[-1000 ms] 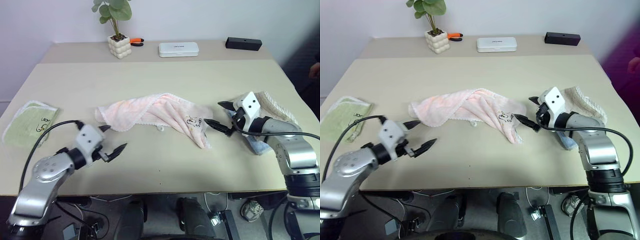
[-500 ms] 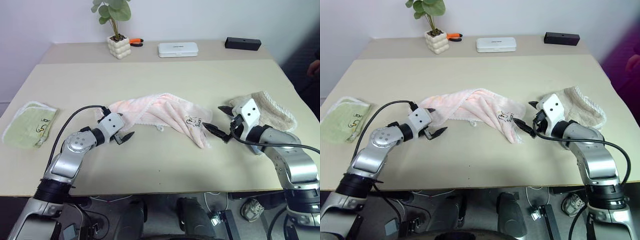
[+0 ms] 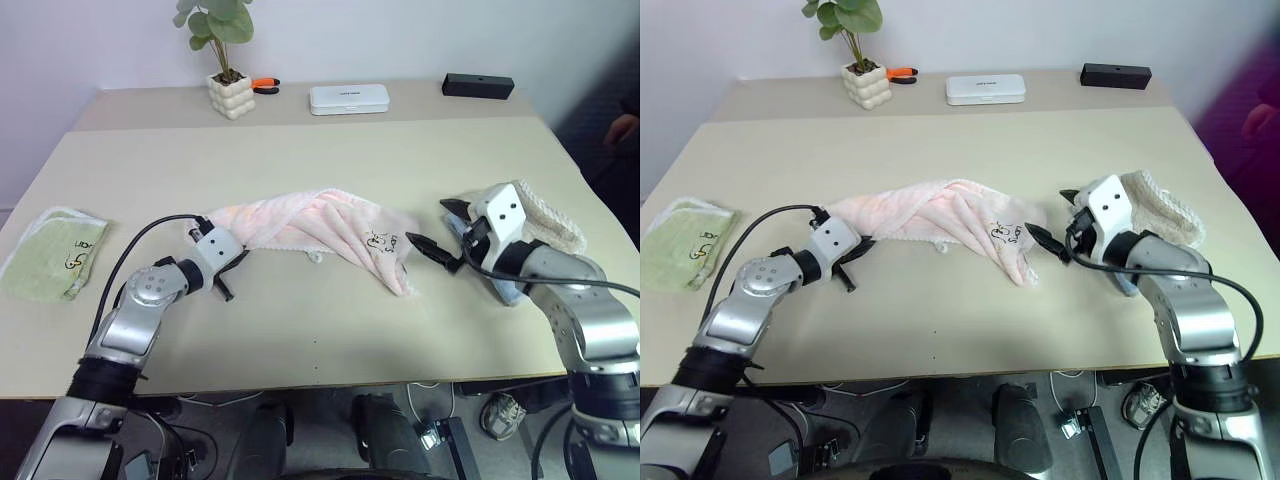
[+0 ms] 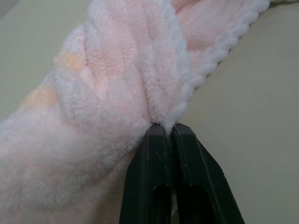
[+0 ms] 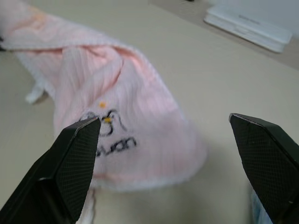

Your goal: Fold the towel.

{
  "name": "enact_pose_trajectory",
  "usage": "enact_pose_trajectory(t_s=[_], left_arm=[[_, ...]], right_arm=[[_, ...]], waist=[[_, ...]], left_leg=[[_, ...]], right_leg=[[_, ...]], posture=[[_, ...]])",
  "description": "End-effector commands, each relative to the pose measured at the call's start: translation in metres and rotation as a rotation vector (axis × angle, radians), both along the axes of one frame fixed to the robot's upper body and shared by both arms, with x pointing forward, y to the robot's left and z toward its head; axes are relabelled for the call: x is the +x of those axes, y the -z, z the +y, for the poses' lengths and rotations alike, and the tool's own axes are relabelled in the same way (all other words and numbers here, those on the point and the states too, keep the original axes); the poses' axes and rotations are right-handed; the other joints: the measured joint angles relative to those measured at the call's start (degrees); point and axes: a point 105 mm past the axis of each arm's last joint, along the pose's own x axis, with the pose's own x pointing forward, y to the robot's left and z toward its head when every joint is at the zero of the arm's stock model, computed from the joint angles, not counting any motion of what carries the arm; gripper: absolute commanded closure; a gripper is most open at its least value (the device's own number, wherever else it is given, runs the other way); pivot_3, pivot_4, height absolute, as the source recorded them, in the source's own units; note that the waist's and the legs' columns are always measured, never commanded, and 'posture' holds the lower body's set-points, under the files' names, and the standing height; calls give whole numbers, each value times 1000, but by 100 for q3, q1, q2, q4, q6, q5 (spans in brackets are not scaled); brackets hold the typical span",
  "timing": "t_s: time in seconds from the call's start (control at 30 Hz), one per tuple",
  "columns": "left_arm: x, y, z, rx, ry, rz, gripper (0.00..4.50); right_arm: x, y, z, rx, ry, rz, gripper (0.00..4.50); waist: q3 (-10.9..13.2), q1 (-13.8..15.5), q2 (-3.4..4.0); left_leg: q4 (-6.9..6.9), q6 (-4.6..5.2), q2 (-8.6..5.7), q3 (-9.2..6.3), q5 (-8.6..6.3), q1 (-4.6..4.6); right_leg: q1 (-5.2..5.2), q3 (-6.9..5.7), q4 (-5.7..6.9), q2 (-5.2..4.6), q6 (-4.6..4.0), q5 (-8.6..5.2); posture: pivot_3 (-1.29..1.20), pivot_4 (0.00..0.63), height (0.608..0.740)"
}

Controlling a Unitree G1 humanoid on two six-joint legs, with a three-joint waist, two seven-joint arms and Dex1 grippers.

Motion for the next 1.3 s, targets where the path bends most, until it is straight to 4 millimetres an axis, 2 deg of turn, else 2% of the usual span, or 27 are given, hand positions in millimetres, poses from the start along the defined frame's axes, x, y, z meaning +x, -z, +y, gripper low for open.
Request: enact_pose_trajectory(t_s=[0.03,0.13,0.3,0.47,0.7,0.73,0.77,0.8,1.0,1.07,1.2,1.27,1.3], left_arm=[[-9,-19,8,-43,-27,-46,4446],[-27,-33,15,-115,-51,-63,4446],[-47,-31,29,-112,-83,-29,4446],[-56,-30,36,-103,-104,-12,4446],[-60,-30,26,-120,-91,-5,4446],[-61,-31,24,-122,-86,-2,4500],[-62,-31,22,-122,-83,0,4500],[-62,-31,21,-122,-82,1,4500],[-65,-32,18,-124,-78,15,4500],[-64,-32,18,-120,-78,16,4500],[-46,-44,21,-135,-89,-35,4500],[-33,-55,23,-127,-92,-94,4500],[-18,-70,30,-139,-139,-171,4500]], right_arm=[[14,-3,3,-16,-12,-16,0],[49,4,-3,18,64,67,0],[75,17,-3,117,65,214,0],[86,35,1,72,41,309,0],[92,59,0,39,71,396,0],[93,61,1,36,73,398,515],[94,62,1,36,77,398,777],[94,62,2,37,79,398,1261],[94,57,5,20,47,373,4394],[95,51,5,-4,38,338,4459],[103,21,-1,-137,49,130,4459],[107,4,-2,-186,58,28,4459],[109,-11,-1,-210,57,-48,4459]], waist=[[1,14,0],[5,-39,-4],[5,18,-5],[6,30,-4],[5,-8,-4],[5,-16,-4],[4,-26,-4],[4,-38,-4],[4,-116,-4],[5,-118,-4],[6,-101,-1],[7,-86,-2],[8,-76,0]], left_leg=[[0,0,0,0,0,0],[3,0,0,3,0,-3],[-4,0,0,0,0,-5],[-1,-1,-1,1,0,-9],[-1,-1,0,1,0,-6],[-1,-1,0,1,0,-5],[-1,-1,0,1,0,-4],[-2,-1,0,1,0,-4],[-4,-1,0,0,0,-4],[-3,-1,0,-1,0,-3],[-2,-1,0,-1,0,-5],[1,-2,-3,-1,1,-7],[2,-2,-3,-1,1,-9]], right_leg=[[-2,0,3,0,0,0],[-4,2,2,-1,-1,0],[-9,0,5,0,-2,0],[-8,0,3,-1,-2,0],[-9,0,5,0,-2,0],[-8,0,7,1,-3,0],[-8,0,7,1,-3,0],[-7,0,7,1,-3,0],[-8,0,9,2,-3,0],[-8,0,9,2,-2,0],[-10,0,10,2,-2,0],[-10,0,11,1,-2,0],[-11,0,10,1,-1,1]], posture=[[0,150,738],[0,150,738],[0,150,738],[0,150,738],[0,150,738],[0,150,738],[0,150,738],[0,150,738],[0,150,738],[0,150,738],[0,150,738],[0,150,738],[0,150,738]])
